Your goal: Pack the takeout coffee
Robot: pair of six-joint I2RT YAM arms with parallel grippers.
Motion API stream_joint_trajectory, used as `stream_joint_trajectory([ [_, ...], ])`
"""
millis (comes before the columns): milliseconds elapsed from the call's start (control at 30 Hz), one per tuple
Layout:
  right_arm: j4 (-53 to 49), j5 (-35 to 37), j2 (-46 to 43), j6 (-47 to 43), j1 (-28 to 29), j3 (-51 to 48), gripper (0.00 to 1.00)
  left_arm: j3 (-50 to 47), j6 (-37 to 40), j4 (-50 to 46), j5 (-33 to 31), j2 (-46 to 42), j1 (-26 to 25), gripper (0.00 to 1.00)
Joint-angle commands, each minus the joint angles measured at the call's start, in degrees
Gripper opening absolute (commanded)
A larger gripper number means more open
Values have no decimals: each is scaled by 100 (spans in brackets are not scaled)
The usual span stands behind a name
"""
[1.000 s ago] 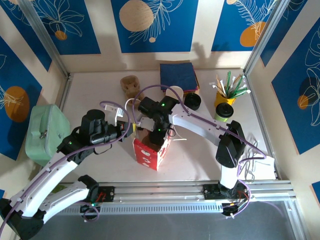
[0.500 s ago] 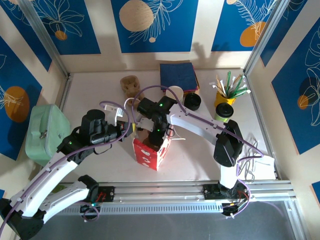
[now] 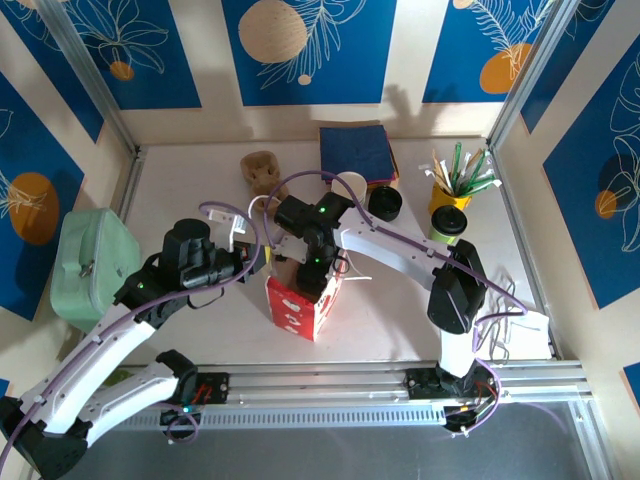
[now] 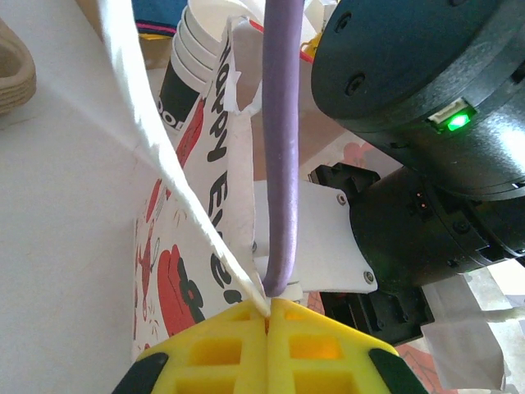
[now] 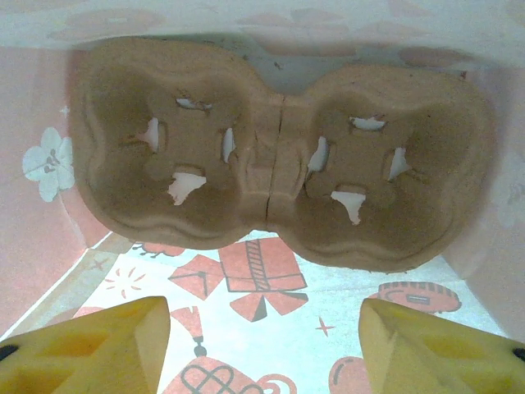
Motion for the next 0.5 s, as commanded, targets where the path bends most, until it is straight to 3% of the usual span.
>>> stream_joint_trajectory([
  [0,67,-139,-271,63,76,212,63,124,-23,263,149,-35,-33,2],
  [467,538,-133,-574,293,137,194,62,269,-100,36,44,-29,-26,2],
])
